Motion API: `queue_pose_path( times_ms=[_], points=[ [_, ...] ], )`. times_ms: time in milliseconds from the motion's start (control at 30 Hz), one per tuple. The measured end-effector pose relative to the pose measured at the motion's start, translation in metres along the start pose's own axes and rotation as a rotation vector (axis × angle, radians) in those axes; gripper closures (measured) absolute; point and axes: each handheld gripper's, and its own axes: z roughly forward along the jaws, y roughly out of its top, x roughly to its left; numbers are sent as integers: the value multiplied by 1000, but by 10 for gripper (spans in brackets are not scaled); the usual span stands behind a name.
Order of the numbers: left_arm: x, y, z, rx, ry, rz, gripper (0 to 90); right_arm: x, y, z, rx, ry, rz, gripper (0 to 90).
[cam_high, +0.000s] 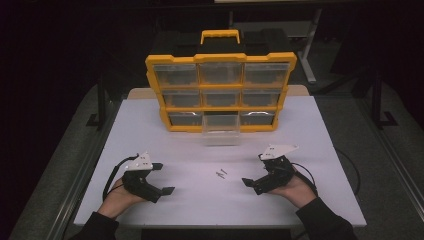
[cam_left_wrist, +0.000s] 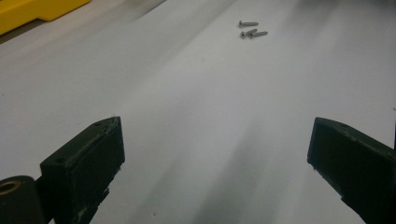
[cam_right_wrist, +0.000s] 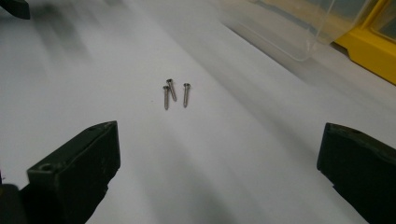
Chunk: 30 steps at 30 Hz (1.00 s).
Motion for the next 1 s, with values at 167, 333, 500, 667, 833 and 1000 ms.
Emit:
queue_pose_path(
  times_ms=[167,333,500,667,833,1000],
  points=[
    [0,0,1,3,2,-5,7,0,3,3,8,1,-4,0],
    [0,0,1,1,9,-6,0,0,6,6,12,5,-5,0],
    [0,1,1,0,9,-5,0,-1,9,8,9,10,-6,0],
    [0,0,2,2,10,-3,0,-1,13,13,19,11,-8,0],
    [-1,0,2,4,10,0,0,-1,17,18,23,14,-12,0],
    [-1,0,3,10,7,7,0,-1,22,23,34,15,-19,0]
  ],
)
